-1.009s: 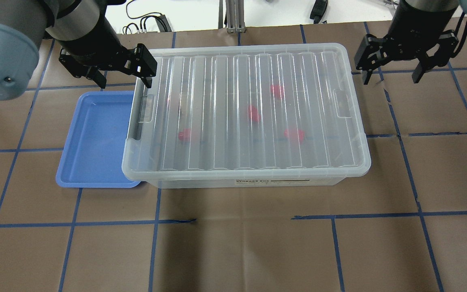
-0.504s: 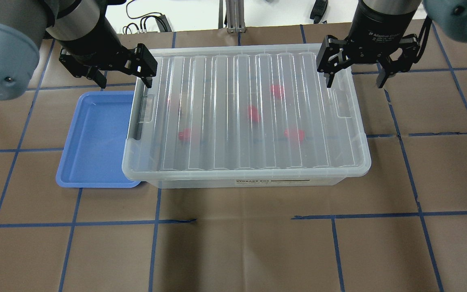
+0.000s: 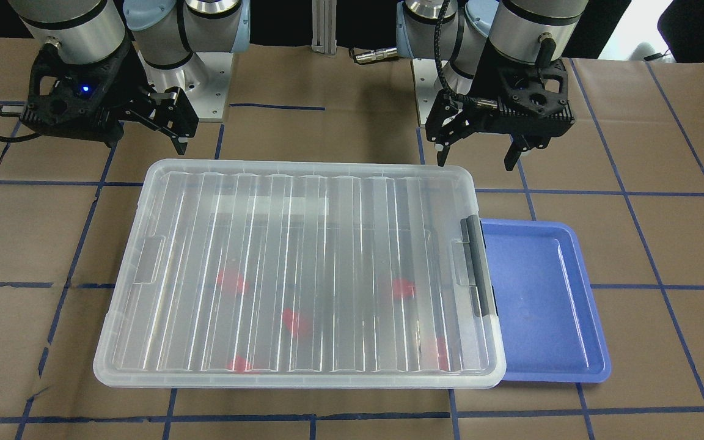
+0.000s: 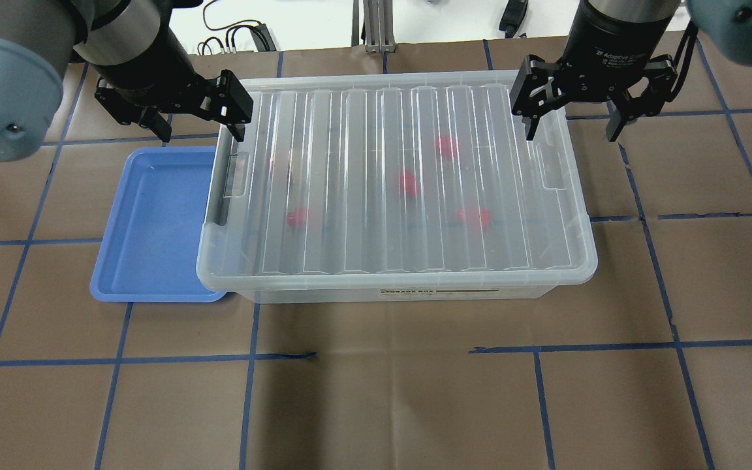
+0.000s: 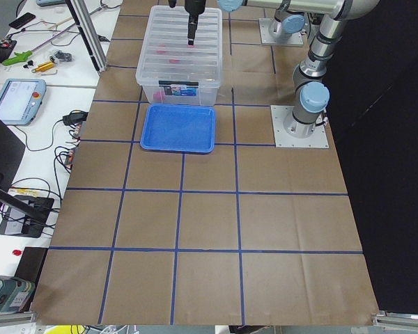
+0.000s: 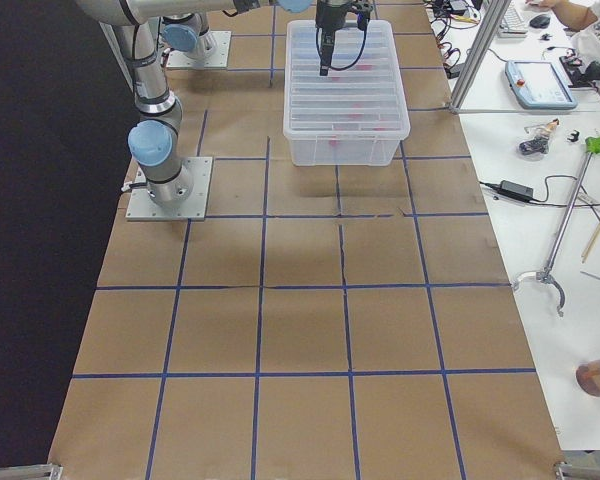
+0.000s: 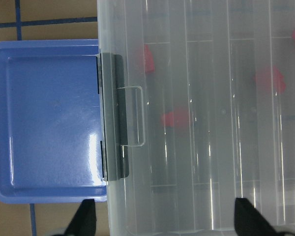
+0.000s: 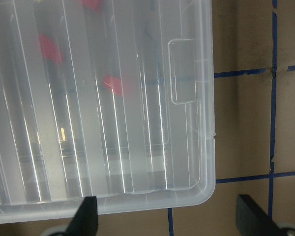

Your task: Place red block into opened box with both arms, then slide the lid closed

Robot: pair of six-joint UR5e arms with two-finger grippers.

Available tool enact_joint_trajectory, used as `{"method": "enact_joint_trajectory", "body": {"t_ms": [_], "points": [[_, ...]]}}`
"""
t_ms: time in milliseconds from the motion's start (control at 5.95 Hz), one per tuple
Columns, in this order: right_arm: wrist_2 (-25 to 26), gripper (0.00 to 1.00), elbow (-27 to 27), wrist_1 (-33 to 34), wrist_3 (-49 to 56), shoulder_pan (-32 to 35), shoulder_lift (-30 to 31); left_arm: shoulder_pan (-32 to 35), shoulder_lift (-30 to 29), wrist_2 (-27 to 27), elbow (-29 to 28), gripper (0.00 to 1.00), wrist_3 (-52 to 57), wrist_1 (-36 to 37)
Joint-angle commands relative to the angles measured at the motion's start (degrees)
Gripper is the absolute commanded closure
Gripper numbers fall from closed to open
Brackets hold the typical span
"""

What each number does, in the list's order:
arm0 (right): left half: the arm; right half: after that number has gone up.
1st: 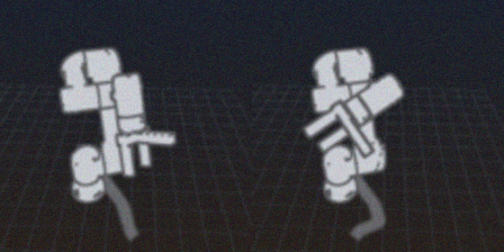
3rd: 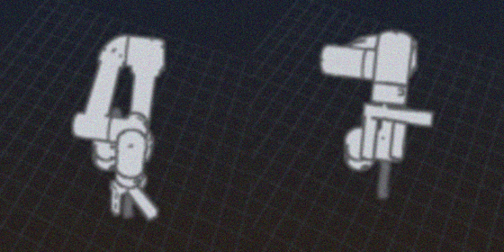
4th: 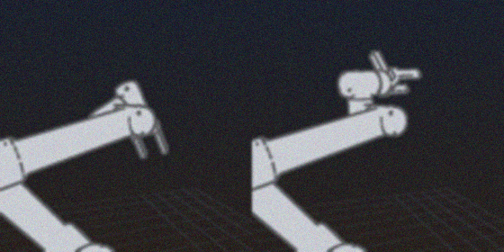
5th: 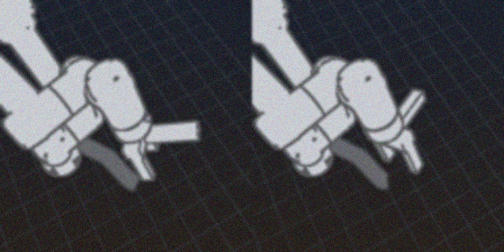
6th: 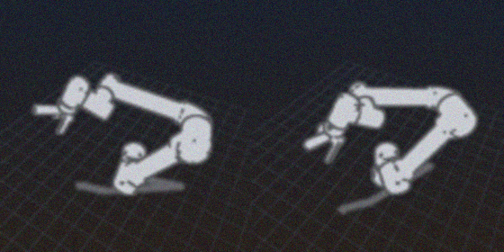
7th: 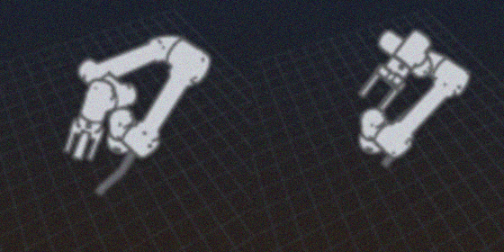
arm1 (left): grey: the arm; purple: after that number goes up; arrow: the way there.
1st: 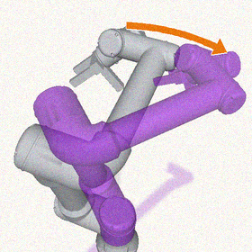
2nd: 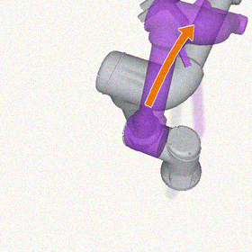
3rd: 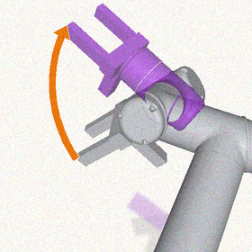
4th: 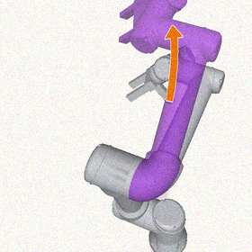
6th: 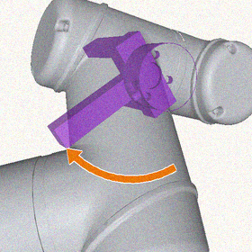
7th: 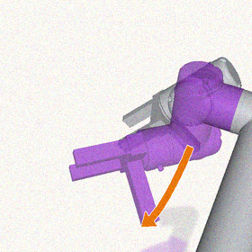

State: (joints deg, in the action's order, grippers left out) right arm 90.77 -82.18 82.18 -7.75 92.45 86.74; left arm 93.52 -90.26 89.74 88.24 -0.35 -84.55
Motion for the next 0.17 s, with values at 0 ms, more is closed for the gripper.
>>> {"method": "enact_joint_trajectory", "body": {"t_ms": [0], "points": [[-0.1,0.0,0.0,0.0,0.0,0.0,0.0,0.0,0.0,0.0,0.0,0.02,0.0,0.0]]}}
